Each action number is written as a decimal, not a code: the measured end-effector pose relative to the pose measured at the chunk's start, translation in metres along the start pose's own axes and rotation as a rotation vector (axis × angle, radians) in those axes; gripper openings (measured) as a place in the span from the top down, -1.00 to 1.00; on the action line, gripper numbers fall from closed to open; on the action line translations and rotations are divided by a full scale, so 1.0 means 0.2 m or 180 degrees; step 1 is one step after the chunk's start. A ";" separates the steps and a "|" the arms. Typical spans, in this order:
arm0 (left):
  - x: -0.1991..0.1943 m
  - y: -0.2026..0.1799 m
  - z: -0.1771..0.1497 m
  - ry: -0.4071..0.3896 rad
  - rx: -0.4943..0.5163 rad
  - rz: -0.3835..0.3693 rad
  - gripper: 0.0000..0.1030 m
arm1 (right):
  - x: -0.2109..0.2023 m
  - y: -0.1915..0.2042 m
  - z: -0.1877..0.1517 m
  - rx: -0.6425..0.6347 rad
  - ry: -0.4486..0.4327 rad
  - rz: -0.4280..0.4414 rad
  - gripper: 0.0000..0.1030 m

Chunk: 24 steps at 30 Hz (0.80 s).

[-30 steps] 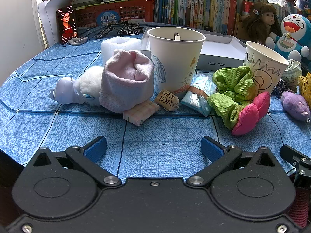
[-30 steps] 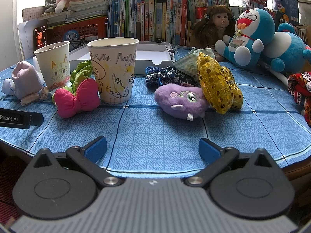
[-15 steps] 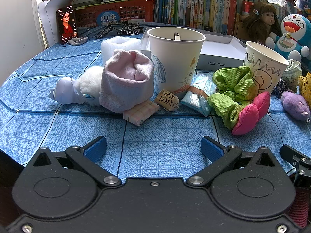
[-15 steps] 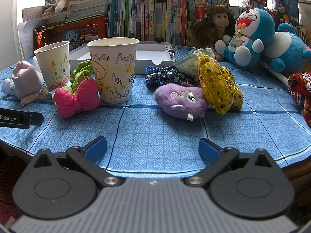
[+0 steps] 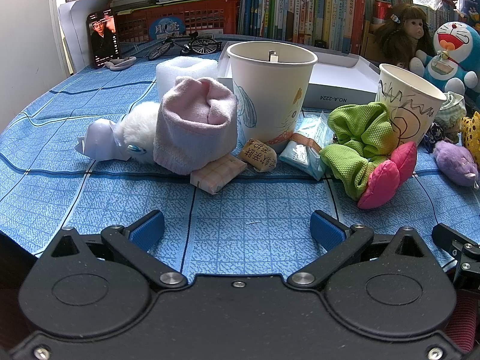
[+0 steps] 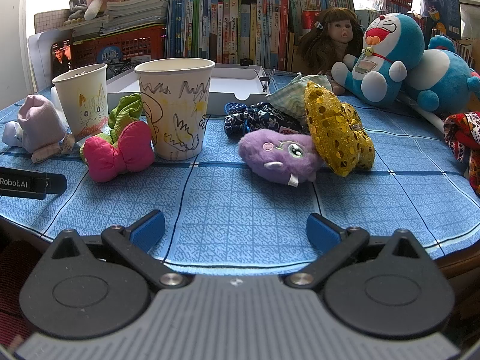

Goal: Organize soft objects

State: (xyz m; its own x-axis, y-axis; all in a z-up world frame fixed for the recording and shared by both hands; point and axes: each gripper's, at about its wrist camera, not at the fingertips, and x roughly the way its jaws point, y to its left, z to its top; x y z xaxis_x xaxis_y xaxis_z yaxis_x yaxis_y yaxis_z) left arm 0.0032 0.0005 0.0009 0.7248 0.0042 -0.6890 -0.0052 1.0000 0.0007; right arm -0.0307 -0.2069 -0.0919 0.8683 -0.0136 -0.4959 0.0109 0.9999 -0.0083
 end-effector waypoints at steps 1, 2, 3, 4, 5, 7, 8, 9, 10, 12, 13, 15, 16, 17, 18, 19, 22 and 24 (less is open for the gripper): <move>0.00 0.00 0.00 0.0000 0.0000 0.0000 -1.00 | 0.00 0.00 0.00 0.0000 0.0001 0.0000 -1.00; 0.00 0.00 0.00 0.0000 0.0000 0.0000 -1.00 | 0.00 0.00 0.00 -0.0001 0.0001 0.0000 -1.00; 0.00 0.00 0.00 0.0000 -0.0001 0.0000 -1.00 | 0.00 0.00 0.00 -0.0001 0.0002 0.0000 -1.00; 0.00 0.00 0.00 0.0000 0.0000 0.0000 -1.00 | 0.00 0.00 0.00 0.0000 0.0002 0.0000 -1.00; 0.00 0.00 0.00 0.0001 0.0000 0.0000 -1.00 | 0.00 0.00 0.00 0.0000 0.0001 -0.0001 -1.00; 0.00 0.00 0.00 0.0001 0.0000 0.0000 -1.00 | 0.00 0.00 0.00 0.0000 0.0001 -0.0001 -1.00; 0.00 0.00 0.00 0.0000 0.0000 0.0000 -1.00 | 0.00 0.00 0.00 0.0000 0.0001 -0.0001 -1.00; 0.00 0.00 0.00 0.0000 0.0000 0.0001 -1.00 | 0.00 0.00 0.00 -0.0001 0.0001 -0.0001 -1.00; 0.00 0.00 0.00 0.0000 -0.0001 0.0001 -1.00 | 0.00 0.00 0.00 -0.0001 0.0002 -0.0001 -1.00; 0.00 0.00 0.00 0.0000 0.0000 0.0000 -1.00 | -0.01 0.00 0.00 0.0000 0.0002 -0.0001 -1.00; 0.00 0.00 0.00 0.0000 -0.0001 0.0000 -1.00 | -0.01 0.00 -0.01 0.0000 0.0001 -0.0001 -1.00; 0.00 0.00 0.00 0.0000 0.0000 0.0001 -1.00 | -0.01 0.00 -0.01 0.0002 -0.0001 -0.0003 -1.00; 0.00 0.00 0.00 0.0000 -0.0001 0.0001 -1.00 | 0.00 0.00 0.00 0.0004 -0.0003 -0.0005 -1.00; 0.00 0.00 0.00 0.0000 -0.0001 0.0001 -1.00 | 0.00 0.00 0.00 0.0004 -0.0003 -0.0004 -1.00; 0.00 0.00 0.00 0.0000 0.0000 0.0001 -1.00 | 0.00 0.00 0.00 0.0007 -0.0006 -0.0006 -1.00; 0.00 0.00 0.00 0.0000 -0.0001 0.0000 -1.00 | 0.00 0.01 0.00 0.0009 -0.0008 -0.0008 -1.00; 0.00 0.00 0.00 0.0000 0.0001 0.0000 -1.00 | 0.00 0.00 -0.01 0.0015 -0.0007 -0.0014 -1.00; 0.00 0.00 0.00 -0.0002 0.0003 0.0000 -1.00 | 0.00 0.00 -0.01 0.0015 -0.0007 0.0000 -1.00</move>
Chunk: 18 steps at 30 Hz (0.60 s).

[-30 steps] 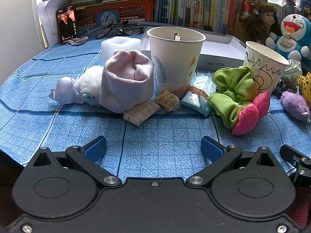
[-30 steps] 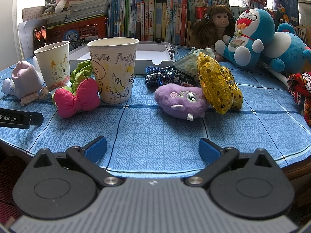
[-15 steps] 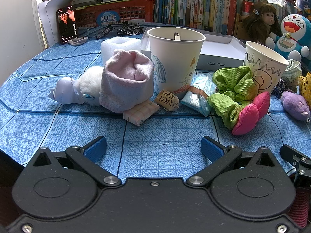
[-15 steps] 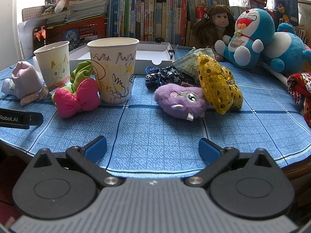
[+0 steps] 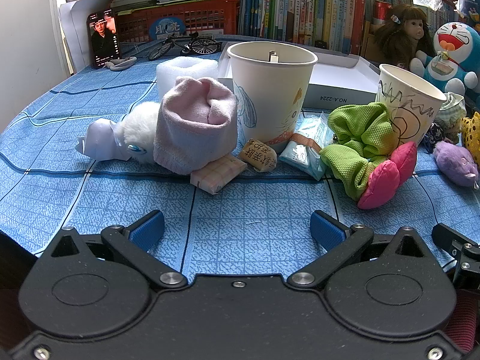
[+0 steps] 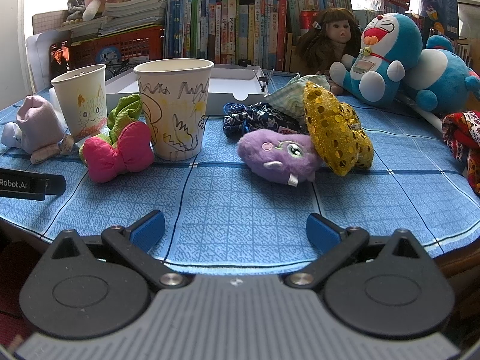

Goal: Organize soft objects

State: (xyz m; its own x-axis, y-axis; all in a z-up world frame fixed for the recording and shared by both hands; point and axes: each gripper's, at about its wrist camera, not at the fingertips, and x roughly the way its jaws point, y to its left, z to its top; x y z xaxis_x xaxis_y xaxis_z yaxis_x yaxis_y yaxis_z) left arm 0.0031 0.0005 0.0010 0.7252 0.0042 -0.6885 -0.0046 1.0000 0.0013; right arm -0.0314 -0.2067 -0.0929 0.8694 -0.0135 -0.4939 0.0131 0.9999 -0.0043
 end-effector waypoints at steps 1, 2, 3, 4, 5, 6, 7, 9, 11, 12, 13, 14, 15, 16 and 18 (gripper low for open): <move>0.00 0.00 0.00 -0.0003 0.0005 -0.0003 -1.00 | 0.00 0.00 0.00 -0.0003 0.0008 0.0005 -1.00; 0.00 0.00 0.00 -0.0010 0.0018 -0.0017 -1.00 | 0.00 0.00 0.01 -0.0003 0.0015 0.0007 -1.00; 0.01 0.02 0.01 -0.0023 0.0032 -0.0055 -1.00 | 0.00 0.00 0.01 0.0004 0.0022 0.0008 -1.00; 0.01 0.03 0.00 -0.0031 0.0040 -0.0075 -1.00 | 0.00 0.00 0.01 0.0007 0.0024 0.0003 -1.00; 0.01 0.03 0.00 -0.0038 0.0045 -0.0080 -1.00 | 0.00 0.00 0.01 0.0019 0.0017 -0.0004 -1.00; 0.01 0.04 0.00 -0.0043 0.0038 -0.0077 -1.00 | 0.00 0.00 0.00 0.0038 -0.0001 -0.0017 -1.00; 0.01 0.04 0.00 -0.0045 0.0025 -0.0068 -1.00 | 0.00 0.00 0.00 0.0053 -0.0033 -0.0039 -1.00; 0.01 0.05 0.00 -0.0051 0.0016 -0.0057 -1.00 | 0.00 0.01 -0.01 0.0073 -0.0079 -0.0073 -1.00; 0.01 0.06 -0.01 -0.0068 0.0019 -0.0059 -1.00 | 0.00 0.01 -0.01 0.0077 -0.0101 -0.0079 -1.00; 0.01 0.06 -0.01 -0.0079 0.0022 -0.0060 -1.00 | 0.00 0.01 -0.01 0.0079 -0.0101 -0.0077 -1.00; 0.01 0.06 -0.01 -0.0092 0.0024 -0.0061 -1.00 | 0.00 0.01 -0.02 0.0078 -0.0093 -0.0075 -1.00; 0.01 0.06 -0.02 -0.0101 0.0028 -0.0062 -1.00 | 0.00 0.01 -0.02 0.0074 -0.0097 -0.0062 -1.00; 0.01 0.06 -0.01 -0.0104 0.0030 -0.0060 -1.00 | 0.00 0.01 -0.02 0.0077 -0.0115 -0.0037 -1.00; 0.01 0.06 -0.02 -0.0102 0.0031 -0.0059 -1.00 | 0.00 0.00 -0.02 0.0072 -0.0123 -0.0017 -1.00; 0.01 0.06 -0.01 -0.0093 0.0004 -0.0073 -1.00 | -0.01 -0.01 -0.01 0.0094 -0.0143 0.0038 -1.00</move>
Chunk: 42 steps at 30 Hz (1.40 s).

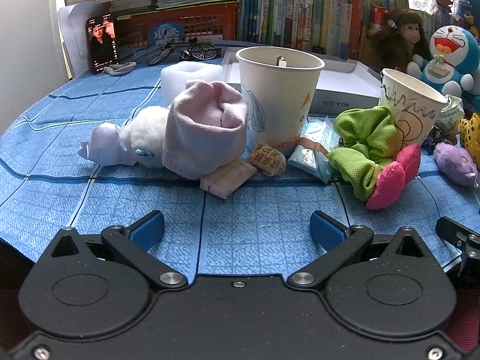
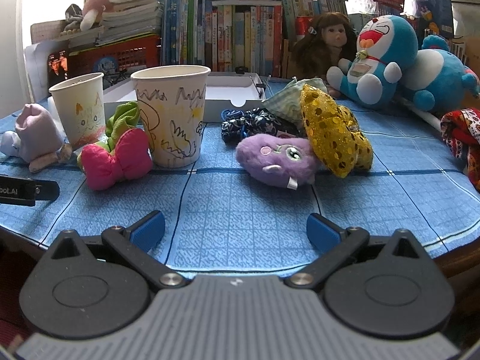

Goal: Organize soft objects
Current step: 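Grasp the purple plush heart with the right tool while the left tool grasps the pink plaid cloth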

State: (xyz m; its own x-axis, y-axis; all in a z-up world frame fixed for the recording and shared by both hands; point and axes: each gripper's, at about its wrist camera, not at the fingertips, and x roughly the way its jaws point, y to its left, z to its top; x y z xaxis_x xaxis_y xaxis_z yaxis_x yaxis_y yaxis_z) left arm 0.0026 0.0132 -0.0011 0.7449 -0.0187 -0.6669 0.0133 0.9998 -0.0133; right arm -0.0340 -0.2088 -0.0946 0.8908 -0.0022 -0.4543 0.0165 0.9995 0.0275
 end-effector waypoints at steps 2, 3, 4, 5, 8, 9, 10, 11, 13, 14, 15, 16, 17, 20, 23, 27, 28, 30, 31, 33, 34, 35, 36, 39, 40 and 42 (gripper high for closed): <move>-0.01 0.02 0.01 0.0000 -0.0052 -0.0029 -0.99 | -0.01 -0.02 0.02 0.0059 -0.0036 0.0080 -0.97; -0.01 0.03 0.01 -0.0011 -0.0085 -0.0049 -0.98 | -0.02 -0.03 0.02 0.0085 -0.0069 0.0105 -0.93; -0.02 0.04 0.01 -0.0026 -0.0117 -0.0061 -0.98 | -0.03 -0.04 0.03 0.0097 -0.0117 0.0119 -0.89; -0.02 0.05 0.02 -0.0038 -0.0152 -0.0075 -0.96 | -0.04 -0.04 0.04 0.0091 -0.0166 0.0128 -0.85; -0.04 0.09 0.04 -0.0051 -0.0268 -0.0152 -0.60 | -0.06 -0.05 0.07 0.0005 -0.0289 0.0140 -0.75; -0.05 0.10 0.05 -0.0060 -0.0302 -0.0178 -0.40 | -0.06 -0.05 0.08 -0.0031 -0.0311 0.0139 -0.73; -0.05 0.11 0.06 -0.0065 -0.0331 -0.0210 -0.31 | -0.06 -0.05 0.08 -0.0047 -0.0318 0.0134 -0.68; -0.06 0.12 0.06 -0.0073 -0.0354 -0.0244 -0.17 | -0.05 -0.06 0.09 -0.0058 -0.0313 0.0127 -0.62; -0.07 0.13 0.07 -0.0095 -0.0386 -0.0339 -0.02 | -0.04 -0.07 0.10 -0.0057 -0.0290 0.0092 -0.55; -0.08 0.13 0.08 -0.0101 -0.0386 -0.0371 0.03 | -0.03 -0.08 0.11 -0.0043 -0.0283 0.0074 -0.53; -0.08 0.14 0.08 -0.0106 -0.0374 -0.0390 0.05 | -0.02 -0.09 0.11 -0.0021 -0.0285 0.0050 -0.53; -0.08 0.14 0.09 -0.0115 -0.0358 -0.0382 0.05 | 0.00 -0.10 0.12 0.0013 -0.0281 0.0023 -0.53; -0.08 0.14 0.09 -0.0128 -0.0346 -0.0349 0.05 | 0.01 -0.11 0.12 0.0044 -0.0282 0.0001 -0.53; -0.07 0.14 0.10 -0.0160 -0.0326 -0.0245 0.16 | 0.03 -0.14 0.13 0.0109 -0.0293 -0.0068 -0.58; -0.04 0.14 0.12 -0.0162 -0.0269 -0.0227 0.18 | 0.07 -0.16 0.15 0.0098 -0.0300 -0.0096 -0.70; 0.02 0.12 0.13 -0.0145 -0.0100 -0.0166 0.17 | 0.13 -0.15 0.19 0.0009 -0.0287 -0.0124 -0.74; 0.04 0.12 0.13 -0.0139 -0.0088 -0.0160 0.17 | 0.14 -0.14 0.19 -0.0008 -0.0293 -0.0134 -0.76; 0.06 0.12 0.13 -0.0137 -0.0088 -0.0154 0.17 | 0.18 -0.14 0.21 -0.0054 -0.0305 -0.0136 -0.83; 0.07 0.12 0.14 -0.0145 -0.0078 -0.0152 0.16 | 0.19 -0.14 0.21 -0.0074 -0.0304 -0.0137 -0.85; 0.08 0.11 0.14 -0.0160 -0.0049 -0.0149 0.16 | 0.22 -0.14 0.22 -0.0106 -0.0297 -0.0137 -0.86; 0.08 0.11 0.14 -0.0164 -0.0036 -0.0150 0.16 | 0.23 -0.14 0.23 -0.0115 -0.0293 -0.0132 -0.87; 0.08 0.10 0.13 -0.0172 -0.0018 -0.0149 0.16 | 0.24 -0.15 0.23 -0.0118 -0.0291 -0.0131 -0.87; 0.08 0.10 0.13 -0.0178 -0.0003 -0.0148 0.16 | 0.25 -0.15 0.23 -0.0112 -0.0284 -0.0132 -0.87; 0.07 0.10 0.11 -0.0196 -0.0009 -0.0133 0.32 | 0.27 -0.16 0.23 -0.0077 -0.0224 -0.0075 -0.85; 0.06 0.10 0.11 -0.0196 -0.0022 -0.0151 0.37 | 0.27 -0.16 0.23 -0.0064 -0.0211 -0.0062 -0.69; 0.04 0.10 0.10 -0.0193 -0.0045 -0.0165 0.49 | 0.26 -0.15 0.22 -0.0093 -0.0225 -0.0116 -0.52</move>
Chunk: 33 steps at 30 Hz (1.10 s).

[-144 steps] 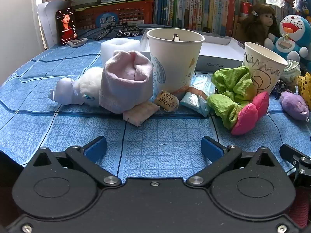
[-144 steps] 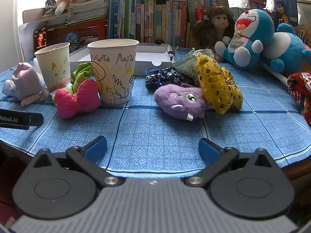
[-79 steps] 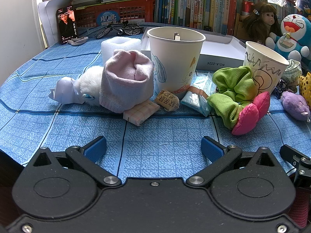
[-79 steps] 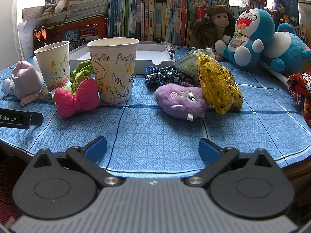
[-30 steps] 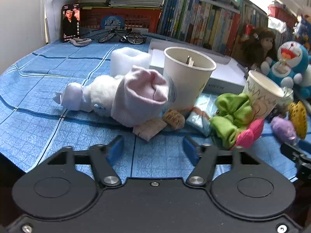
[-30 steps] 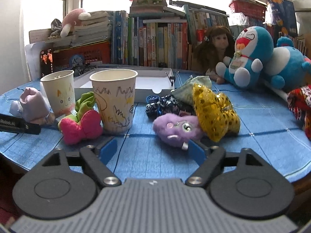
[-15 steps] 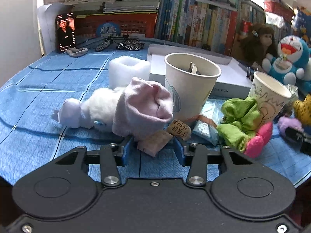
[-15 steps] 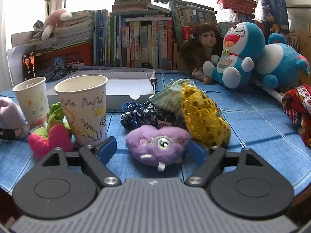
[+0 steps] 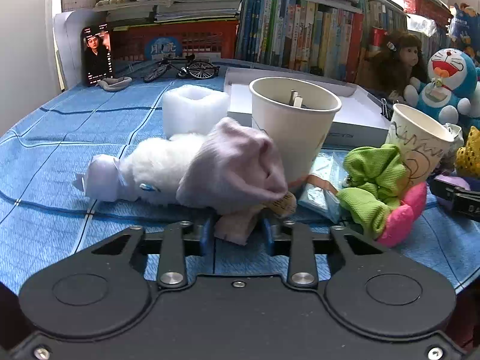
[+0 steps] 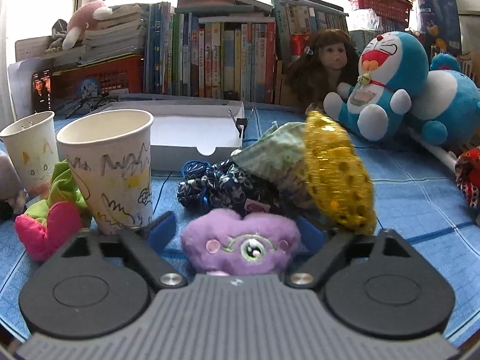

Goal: Organize soft objects
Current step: 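Grasp the purple plush heart with the right tool while the left tool grasps the pink plaid cloth, then carry the purple plush with the right tool while the left tool carries the plaid cloth to the white tray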

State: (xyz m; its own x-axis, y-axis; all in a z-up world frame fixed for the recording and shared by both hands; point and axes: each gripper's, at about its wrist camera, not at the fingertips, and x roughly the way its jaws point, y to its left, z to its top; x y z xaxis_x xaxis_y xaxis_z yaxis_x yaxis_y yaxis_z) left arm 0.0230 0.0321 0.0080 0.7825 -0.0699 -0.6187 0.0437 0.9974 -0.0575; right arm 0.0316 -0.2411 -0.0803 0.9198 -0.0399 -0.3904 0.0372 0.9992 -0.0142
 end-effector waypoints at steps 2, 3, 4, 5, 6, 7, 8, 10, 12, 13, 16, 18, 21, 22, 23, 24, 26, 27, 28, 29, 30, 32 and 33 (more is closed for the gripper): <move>-0.02 -0.01 -0.01 0.0012 -0.0014 -0.0016 0.55 | -0.02 0.00 -0.01 0.0013 -0.0018 0.0062 -0.51; -0.03 -0.01 -0.01 0.0017 -0.0030 -0.0033 0.55 | -0.04 -0.01 -0.01 0.0046 -0.0014 0.0102 -0.50; -0.04 -0.01 -0.01 0.0027 -0.0043 -0.0049 0.55 | -0.05 -0.01 -0.02 0.0057 0.0000 0.0133 -0.50; -0.04 -0.01 -0.02 0.0037 -0.0052 -0.0067 0.55 | -0.07 0.00 -0.02 0.0052 0.0004 0.0167 -0.50; -0.06 -0.02 -0.02 0.0044 -0.0048 -0.0087 0.55 | -0.09 0.01 -0.03 0.0035 0.0002 0.0212 -0.50; -0.07 -0.03 -0.03 0.0050 -0.0028 -0.0110 0.55 | -0.11 0.02 -0.03 0.0002 0.0005 0.0279 -0.50; -0.08 -0.04 -0.03 0.0057 -0.0002 -0.0136 0.55 | -0.13 0.03 -0.04 -0.0034 0.0004 0.0343 -0.50; -0.10 -0.06 -0.05 0.0083 0.0032 -0.0203 0.55 | -0.17 0.06 -0.06 -0.0131 -0.0004 0.0467 -0.50; -0.11 -0.08 -0.06 0.0103 0.0061 -0.0270 0.55 | -0.21 0.10 -0.07 -0.0239 -0.0010 0.0586 -0.51; -0.11 -0.09 -0.06 0.0103 0.0080 -0.0295 0.55 | -0.22 0.12 -0.08 -0.0295 -0.0012 0.0644 -0.51; -0.13 -0.11 -0.08 0.0087 0.0116 -0.0302 0.45 | -0.26 0.16 -0.10 -0.0397 -0.0030 0.0745 -0.59; -0.13 -0.12 -0.09 0.0074 0.0157 -0.0314 0.27 | -0.26 0.17 -0.09 -0.0399 -0.0043 0.0768 -0.69; -0.15 -0.14 -0.10 0.0047 0.0249 -0.0324 0.27 | -0.27 0.15 -0.08 -0.0295 -0.0057 0.0821 -0.69; -0.15 -0.14 -0.10 0.0040 0.0280 -0.0330 0.27 | -0.27 0.14 -0.08 -0.0241 -0.0051 0.0851 -0.70; -0.15 -0.15 -0.10 0.0042 0.0300 -0.0338 0.27 | -0.27 0.12 -0.08 -0.0195 -0.0045 0.0872 -0.71; -0.15 -0.15 -0.11 0.0050 0.0312 -0.0353 0.27 | -0.27 0.11 -0.08 -0.0162 -0.0041 0.0881 -0.71; -0.15 -0.15 -0.10 0.0058 0.0321 -0.0369 0.27 | -0.27 0.10 -0.08 -0.0129 -0.0025 0.0872 -0.71; -0.14 -0.15 -0.10 0.0056 0.0326 -0.0370 0.27 | -0.27 0.10 -0.09 -0.0124 -0.0018 0.0861 -0.71; -0.14 -0.15 -0.10 0.0049 0.0321 -0.0362 0.27 | -0.27 0.10 -0.09 -0.0117 -0.0010 0.0851 -0.71; -0.14 -0.15 -0.10 0.0038 0.0305 -0.0335 0.27 | -0.28 0.10 -0.10 -0.0106 -0.0004 0.0848 -0.71; -0.14 -0.15 -0.09 0.0026 0.0296 -0.0303 0.27 | -0.28 0.10 -0.10 -0.0095 0.0004 0.0850 -0.71; -0.12 -0.14 -0.08 0.0012 0.0283 -0.0263 0.27 | -0.28 0.10 -0.10 -0.0092 0.0008 0.0849 -0.71; -0.11 -0.14 -0.08 0.0020 0.0278 -0.0253 0.28 | -0.29 0.10 -0.10 -0.0102 0.0007 0.0846 -0.71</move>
State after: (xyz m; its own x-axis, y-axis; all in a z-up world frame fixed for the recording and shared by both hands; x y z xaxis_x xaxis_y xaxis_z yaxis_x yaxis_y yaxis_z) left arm -0.0058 0.0062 0.0110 0.7705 -0.1488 -0.6198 0.1596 0.9864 -0.0384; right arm -0.0287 -0.2182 -0.0773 0.8947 0.2239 -0.3864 -0.2179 0.9741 0.0600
